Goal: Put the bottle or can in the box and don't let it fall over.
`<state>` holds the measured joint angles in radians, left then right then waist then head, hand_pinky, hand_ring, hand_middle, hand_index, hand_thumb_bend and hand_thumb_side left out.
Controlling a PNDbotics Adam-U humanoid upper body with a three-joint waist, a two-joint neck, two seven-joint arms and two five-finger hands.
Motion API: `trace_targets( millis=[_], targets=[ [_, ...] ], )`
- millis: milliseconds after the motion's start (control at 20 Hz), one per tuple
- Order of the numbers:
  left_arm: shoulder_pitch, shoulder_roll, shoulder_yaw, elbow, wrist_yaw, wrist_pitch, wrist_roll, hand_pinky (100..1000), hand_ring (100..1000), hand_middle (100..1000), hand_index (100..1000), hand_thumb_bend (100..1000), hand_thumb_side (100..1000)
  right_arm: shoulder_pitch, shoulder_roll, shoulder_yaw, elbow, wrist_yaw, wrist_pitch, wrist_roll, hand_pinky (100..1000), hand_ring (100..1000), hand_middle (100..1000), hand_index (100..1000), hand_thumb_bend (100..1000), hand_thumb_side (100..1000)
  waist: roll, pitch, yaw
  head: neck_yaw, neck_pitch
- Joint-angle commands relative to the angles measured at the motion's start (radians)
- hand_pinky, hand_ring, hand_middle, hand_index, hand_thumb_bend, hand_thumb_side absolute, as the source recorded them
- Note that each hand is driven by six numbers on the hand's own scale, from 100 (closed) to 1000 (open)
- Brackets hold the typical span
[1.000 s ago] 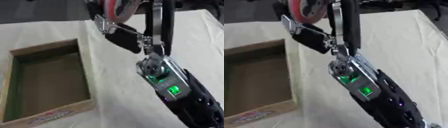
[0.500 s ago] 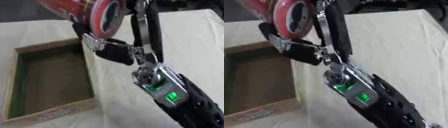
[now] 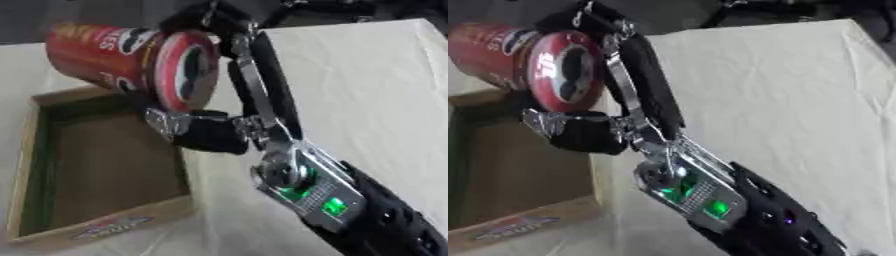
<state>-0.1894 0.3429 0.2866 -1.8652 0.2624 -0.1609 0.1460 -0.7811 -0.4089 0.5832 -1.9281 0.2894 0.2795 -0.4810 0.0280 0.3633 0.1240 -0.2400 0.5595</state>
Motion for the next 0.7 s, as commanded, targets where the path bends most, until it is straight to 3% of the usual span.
trace_targets(
  millis=[50, 100, 200, 250, 300, 350, 450, 550, 700],
  targets=[
    [-0.007, 0.035, 0.009, -0.023, -0.002, 0.0, 0.003, 897, 845, 796, 641, 1000, 322, -0.009, 0.002, 0.005, 0.013, -0.056, 0.026, 0.011, 317, 694, 670, 583, 427, 100, 0.003, -0.028, 0.001, 0.002, -0.006],
    [-0.007, 0.035, 0.009, -0.023, -0.002, 0.0, 0.003, 897, 845, 796, 641, 1000, 322, -0.008, 0.002, 0.007, 0.019, -0.068, 0.033, 0.018, 324, 700, 678, 586, 435, 100, 0.003, -0.028, 0.001, 0.002, -0.006],
    [-0.007, 0.035, 0.009, -0.023, -0.002, 0.0, 0.003, 897, 845, 796, 641, 1000, 323, -0.003, 0.002, 0.011, 0.031, -0.09, 0.048, 0.039, 386, 755, 763, 637, 599, 100, 0.004, -0.027, 0.0, 0.002, -0.006],
    [-0.007, 0.035, 0.009, -0.023, -0.003, 0.0, 0.002, 897, 845, 796, 641, 1000, 323, -0.001, 0.0, 0.012, 0.039, -0.091, 0.055, 0.057, 491, 822, 861, 731, 692, 100, 0.004, -0.027, 0.0, 0.002, -0.006],
    [-0.007, 0.035, 0.01, -0.022, -0.003, 0.0, 0.002, 897, 845, 796, 641, 1000, 323, 0.002, -0.001, 0.01, 0.045, -0.082, 0.06, 0.078, 517, 838, 882, 754, 722, 125, 0.004, -0.027, -0.001, 0.001, -0.006],
    [-0.007, 0.035, 0.01, -0.022, -0.003, 0.0, 0.002, 897, 845, 796, 642, 1000, 323, 0.004, -0.001, 0.006, 0.048, -0.071, 0.063, 0.094, 582, 885, 944, 819, 826, 227, 0.004, -0.027, -0.002, 0.001, -0.006],
    [-0.006, 0.035, 0.01, -0.022, -0.003, -0.001, 0.002, 897, 845, 796, 642, 1000, 323, 0.008, -0.003, -0.005, 0.051, -0.042, 0.065, 0.122, 634, 931, 994, 872, 933, 317, 0.005, -0.027, -0.003, 0.002, -0.006],
    [-0.006, 0.035, 0.01, -0.022, -0.004, -0.001, 0.002, 897, 845, 796, 642, 1000, 322, 0.011, -0.004, -0.015, 0.053, -0.01, 0.071, 0.141, 640, 935, 993, 876, 963, 343, 0.005, -0.027, -0.003, 0.002, -0.006],
    [-0.005, 0.035, 0.011, -0.022, -0.004, -0.001, 0.002, 897, 845, 796, 642, 1000, 321, 0.016, -0.004, -0.032, 0.044, 0.01, 0.075, 0.134, 632, 926, 981, 864, 938, 327, 0.006, -0.026, -0.005, 0.002, -0.006]
  ],
)
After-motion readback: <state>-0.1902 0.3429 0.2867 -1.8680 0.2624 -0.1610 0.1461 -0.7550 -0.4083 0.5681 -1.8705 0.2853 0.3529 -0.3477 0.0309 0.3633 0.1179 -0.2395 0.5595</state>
